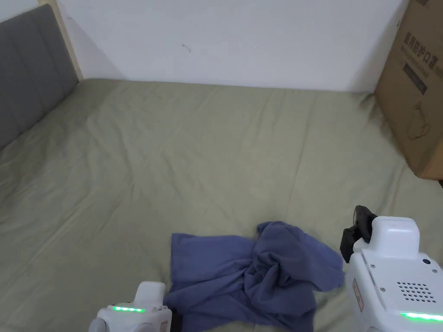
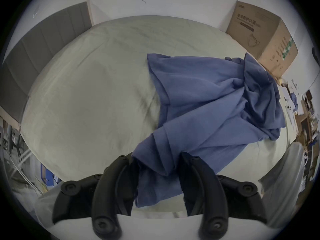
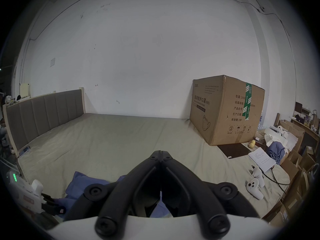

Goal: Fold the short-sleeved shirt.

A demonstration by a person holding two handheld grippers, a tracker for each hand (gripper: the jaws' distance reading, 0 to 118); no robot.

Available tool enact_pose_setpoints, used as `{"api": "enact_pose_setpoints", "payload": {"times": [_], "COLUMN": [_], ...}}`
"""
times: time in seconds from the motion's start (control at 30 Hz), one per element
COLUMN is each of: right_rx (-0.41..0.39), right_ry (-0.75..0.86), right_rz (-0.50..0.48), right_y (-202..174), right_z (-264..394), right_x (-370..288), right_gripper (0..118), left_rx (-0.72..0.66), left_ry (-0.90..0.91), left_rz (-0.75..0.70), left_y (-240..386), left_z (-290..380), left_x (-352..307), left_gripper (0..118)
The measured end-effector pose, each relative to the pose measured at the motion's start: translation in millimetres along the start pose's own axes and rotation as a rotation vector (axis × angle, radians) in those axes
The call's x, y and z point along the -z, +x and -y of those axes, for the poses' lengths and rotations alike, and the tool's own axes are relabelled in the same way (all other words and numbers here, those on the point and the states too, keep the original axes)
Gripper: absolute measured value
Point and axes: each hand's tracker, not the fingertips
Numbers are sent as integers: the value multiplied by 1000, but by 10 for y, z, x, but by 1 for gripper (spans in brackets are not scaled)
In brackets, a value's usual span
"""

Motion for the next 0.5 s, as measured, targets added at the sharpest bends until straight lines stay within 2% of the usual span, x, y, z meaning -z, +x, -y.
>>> {"api": "enact_pose_setpoints", "payload": {"times": [0.03, 0.13, 0.23, 0.27, 0.37, 0.43, 0.5], "right_rx": [-2, 8, 34, 41, 83, 120, 126], "right_ry": [-5, -45, -166, -208, -376, -452, -526], "right_rz": [1, 9, 21, 24, 0, -10, -27], "right_y": [14, 69, 153, 178, 278, 333, 350], "right_z": [9, 60, 160, 204, 372, 494, 647], "right_x": [12, 123, 376, 485, 880, 1116, 1355], "right_gripper": [0, 0, 0, 4, 45, 86, 113], "left_rx": [29, 39, 13, 2, -18, -38, -55], "left_ry": [10, 36, 102, 118, 164, 189, 205], "left_rz": [16, 55, 106, 129, 163, 182, 200], "left_y": [27, 84, 61, 30, -36, -87, -136], "left_z": [-6, -36, -108, -144, -260, -333, -389], "left_x": [-30, -143, -290, -349, -502, -550, -559], "left_gripper": [7, 7, 7, 7, 7, 7, 7]}}
